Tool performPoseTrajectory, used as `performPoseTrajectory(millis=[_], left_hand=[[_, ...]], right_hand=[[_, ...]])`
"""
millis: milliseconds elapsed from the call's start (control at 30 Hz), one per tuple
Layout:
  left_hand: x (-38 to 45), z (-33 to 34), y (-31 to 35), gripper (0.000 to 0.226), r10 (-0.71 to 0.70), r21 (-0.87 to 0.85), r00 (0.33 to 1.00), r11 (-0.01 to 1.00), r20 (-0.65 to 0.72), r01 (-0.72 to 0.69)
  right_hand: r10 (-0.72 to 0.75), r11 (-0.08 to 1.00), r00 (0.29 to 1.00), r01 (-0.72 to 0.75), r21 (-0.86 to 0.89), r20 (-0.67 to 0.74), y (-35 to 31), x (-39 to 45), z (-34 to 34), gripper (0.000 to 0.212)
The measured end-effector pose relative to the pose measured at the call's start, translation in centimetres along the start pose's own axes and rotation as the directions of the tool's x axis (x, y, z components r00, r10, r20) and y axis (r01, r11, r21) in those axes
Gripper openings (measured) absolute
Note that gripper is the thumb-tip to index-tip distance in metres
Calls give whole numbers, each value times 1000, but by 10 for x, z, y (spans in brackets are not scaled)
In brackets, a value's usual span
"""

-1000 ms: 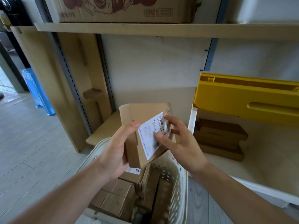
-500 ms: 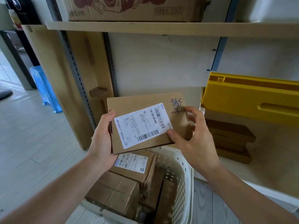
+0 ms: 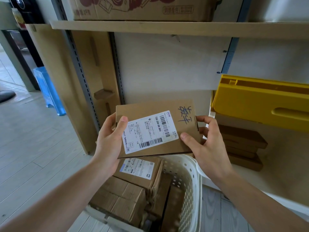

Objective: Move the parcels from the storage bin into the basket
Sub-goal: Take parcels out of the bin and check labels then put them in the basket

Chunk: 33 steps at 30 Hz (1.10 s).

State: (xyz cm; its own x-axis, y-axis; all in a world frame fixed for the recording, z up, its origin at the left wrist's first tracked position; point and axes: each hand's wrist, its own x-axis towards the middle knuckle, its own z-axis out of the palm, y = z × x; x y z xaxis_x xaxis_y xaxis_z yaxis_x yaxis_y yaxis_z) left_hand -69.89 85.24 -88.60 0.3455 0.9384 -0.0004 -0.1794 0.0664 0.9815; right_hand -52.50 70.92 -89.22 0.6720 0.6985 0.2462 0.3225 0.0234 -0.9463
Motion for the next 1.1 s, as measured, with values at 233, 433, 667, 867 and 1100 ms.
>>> performPoseTrajectory(millis=[233,433,667,867,1100], left_hand=[[2,-2,-4,54,198,154,979,967,48,-203],[5,-5,-1,25,163,154,983,972,86,-175],[-11,3,1,41,95,162,938,974,333,-156],[-14,13,2,56,102,2,930,994,354,-110],[-11,12,1,29,115,39,954,991,276,-130]], right_hand=[[41,991,999,-46,126,36,-1,0,-3,52],[25,882,995,25,471,-99,-22,4,-12,64],[-84,899,995,95,427,-46,-29,2,-16,39],[-123,979,988,105,177,93,-25,-1,-11,56],[-85,992,993,76,101,86,-17,-1,-14,57]])
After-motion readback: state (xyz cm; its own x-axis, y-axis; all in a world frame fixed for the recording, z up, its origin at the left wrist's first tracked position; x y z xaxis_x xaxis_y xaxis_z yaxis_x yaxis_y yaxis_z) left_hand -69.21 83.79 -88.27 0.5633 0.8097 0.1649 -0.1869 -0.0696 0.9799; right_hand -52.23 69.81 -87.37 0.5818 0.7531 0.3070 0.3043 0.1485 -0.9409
